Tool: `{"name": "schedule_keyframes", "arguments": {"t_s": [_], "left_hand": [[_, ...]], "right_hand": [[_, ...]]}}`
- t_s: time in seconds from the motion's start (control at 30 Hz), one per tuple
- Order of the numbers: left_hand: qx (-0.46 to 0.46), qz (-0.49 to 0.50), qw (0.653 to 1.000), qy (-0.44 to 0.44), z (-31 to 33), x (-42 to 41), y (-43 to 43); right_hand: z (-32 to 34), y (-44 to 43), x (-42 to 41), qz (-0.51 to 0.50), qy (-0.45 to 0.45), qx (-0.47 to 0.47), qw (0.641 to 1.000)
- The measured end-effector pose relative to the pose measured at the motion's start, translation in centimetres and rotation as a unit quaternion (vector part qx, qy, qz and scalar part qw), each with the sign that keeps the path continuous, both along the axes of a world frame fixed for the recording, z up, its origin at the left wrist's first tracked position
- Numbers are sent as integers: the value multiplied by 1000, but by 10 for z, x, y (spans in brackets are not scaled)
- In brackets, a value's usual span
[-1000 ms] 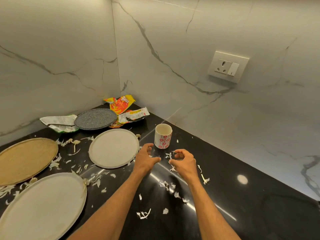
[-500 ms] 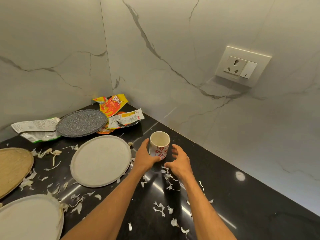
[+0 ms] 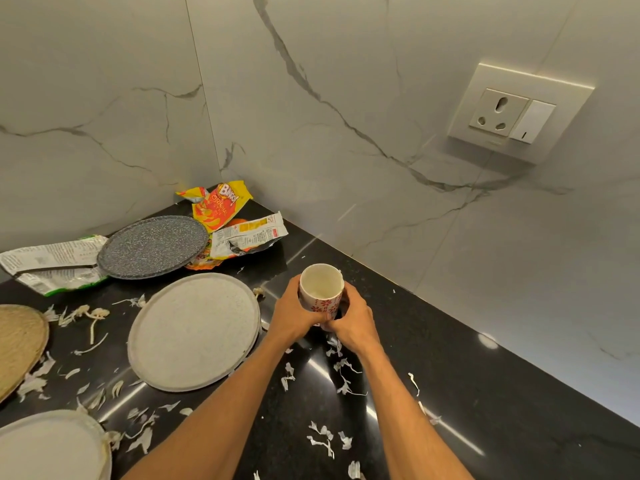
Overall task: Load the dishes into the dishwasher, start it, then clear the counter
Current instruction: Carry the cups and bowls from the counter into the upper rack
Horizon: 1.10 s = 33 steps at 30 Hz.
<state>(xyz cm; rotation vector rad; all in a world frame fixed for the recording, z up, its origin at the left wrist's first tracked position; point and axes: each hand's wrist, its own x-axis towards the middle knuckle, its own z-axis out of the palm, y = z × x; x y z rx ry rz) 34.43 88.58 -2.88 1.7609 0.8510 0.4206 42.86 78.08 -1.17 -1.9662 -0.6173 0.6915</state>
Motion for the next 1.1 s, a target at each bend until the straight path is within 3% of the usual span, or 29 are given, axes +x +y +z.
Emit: {"name": "schedule_keyframes", "arguments": {"t_s": [0.5, 1.1], "left_hand": [[24, -17, 995, -90, 19, -37, -35], [41, -125, 987, -97, 33, -144, -193]], "right_hand": [[15, -41, -42, -29, -64, 55, 996], [19, -220, -142, -29, -22, 106, 994]]}}
